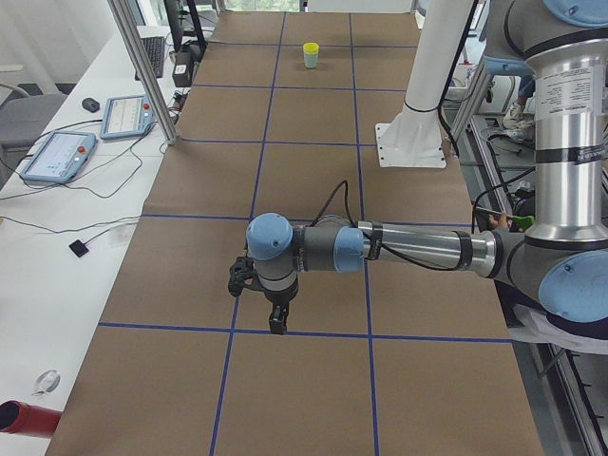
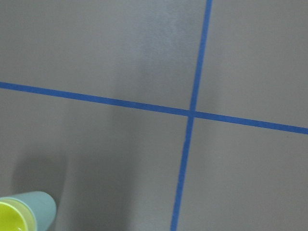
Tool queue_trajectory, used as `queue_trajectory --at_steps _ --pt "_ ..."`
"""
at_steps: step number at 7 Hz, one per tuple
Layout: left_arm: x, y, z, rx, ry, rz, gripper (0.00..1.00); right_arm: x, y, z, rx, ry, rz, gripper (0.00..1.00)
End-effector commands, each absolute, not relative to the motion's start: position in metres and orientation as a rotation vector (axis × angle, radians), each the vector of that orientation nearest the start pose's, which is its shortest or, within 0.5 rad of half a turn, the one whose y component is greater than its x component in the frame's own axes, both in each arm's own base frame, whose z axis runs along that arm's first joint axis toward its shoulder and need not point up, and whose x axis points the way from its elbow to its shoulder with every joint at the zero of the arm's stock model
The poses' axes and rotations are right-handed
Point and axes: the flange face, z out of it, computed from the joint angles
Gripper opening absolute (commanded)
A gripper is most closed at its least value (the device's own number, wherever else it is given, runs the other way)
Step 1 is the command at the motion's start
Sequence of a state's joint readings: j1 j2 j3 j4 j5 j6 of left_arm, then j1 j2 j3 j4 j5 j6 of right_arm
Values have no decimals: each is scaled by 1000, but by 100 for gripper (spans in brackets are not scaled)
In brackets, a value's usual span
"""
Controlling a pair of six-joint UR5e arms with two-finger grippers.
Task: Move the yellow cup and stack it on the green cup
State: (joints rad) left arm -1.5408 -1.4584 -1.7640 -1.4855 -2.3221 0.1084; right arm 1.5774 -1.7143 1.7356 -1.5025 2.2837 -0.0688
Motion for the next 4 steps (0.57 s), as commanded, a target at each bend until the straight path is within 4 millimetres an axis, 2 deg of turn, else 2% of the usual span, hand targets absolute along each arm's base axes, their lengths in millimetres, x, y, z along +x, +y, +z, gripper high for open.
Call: queue_trajectory --at_steps 1,4 --pt "-53 -443 638 6 732 123 100 75 -427 665 61 -713 -71 100" --pt "-53 -444 637 17 728 133 100 75 -427 677 42 -712 -62 100"
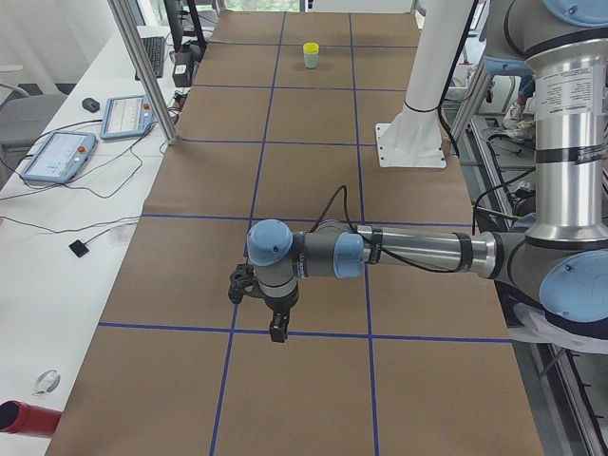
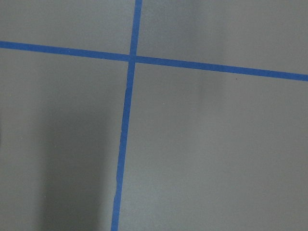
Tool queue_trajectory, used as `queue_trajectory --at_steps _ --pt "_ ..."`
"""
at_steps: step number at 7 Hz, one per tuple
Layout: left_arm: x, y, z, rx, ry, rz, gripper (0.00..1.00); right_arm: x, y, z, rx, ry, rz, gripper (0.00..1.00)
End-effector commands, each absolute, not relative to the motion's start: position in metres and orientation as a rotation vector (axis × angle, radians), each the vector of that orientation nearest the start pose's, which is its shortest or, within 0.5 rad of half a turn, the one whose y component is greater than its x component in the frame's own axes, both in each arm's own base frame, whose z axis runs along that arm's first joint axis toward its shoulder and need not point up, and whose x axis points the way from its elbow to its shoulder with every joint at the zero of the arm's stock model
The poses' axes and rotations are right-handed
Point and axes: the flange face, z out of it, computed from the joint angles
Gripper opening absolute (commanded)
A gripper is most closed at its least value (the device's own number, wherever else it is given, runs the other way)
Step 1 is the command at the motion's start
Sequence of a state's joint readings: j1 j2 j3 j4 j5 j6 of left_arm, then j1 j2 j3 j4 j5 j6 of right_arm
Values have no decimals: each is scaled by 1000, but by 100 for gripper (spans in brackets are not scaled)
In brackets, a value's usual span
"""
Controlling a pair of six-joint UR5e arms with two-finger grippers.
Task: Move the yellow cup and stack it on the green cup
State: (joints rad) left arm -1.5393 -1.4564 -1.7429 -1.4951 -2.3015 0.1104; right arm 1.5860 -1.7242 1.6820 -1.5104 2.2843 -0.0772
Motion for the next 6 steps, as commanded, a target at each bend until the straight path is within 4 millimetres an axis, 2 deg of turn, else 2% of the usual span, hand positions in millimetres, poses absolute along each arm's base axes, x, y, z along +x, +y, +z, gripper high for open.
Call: queue_trajectory --at_steps 1,3,6 --pt "-53 -444 635 20 727 133 100 75 -426 680 36 -714 -60 100" --pt "-53 -443 637 12 726 126 100 74 -424 690 17 -716 -56 100" --pt "-53 -443 640 6 726 124 100 74 -425 690 17 -716 -56 100"
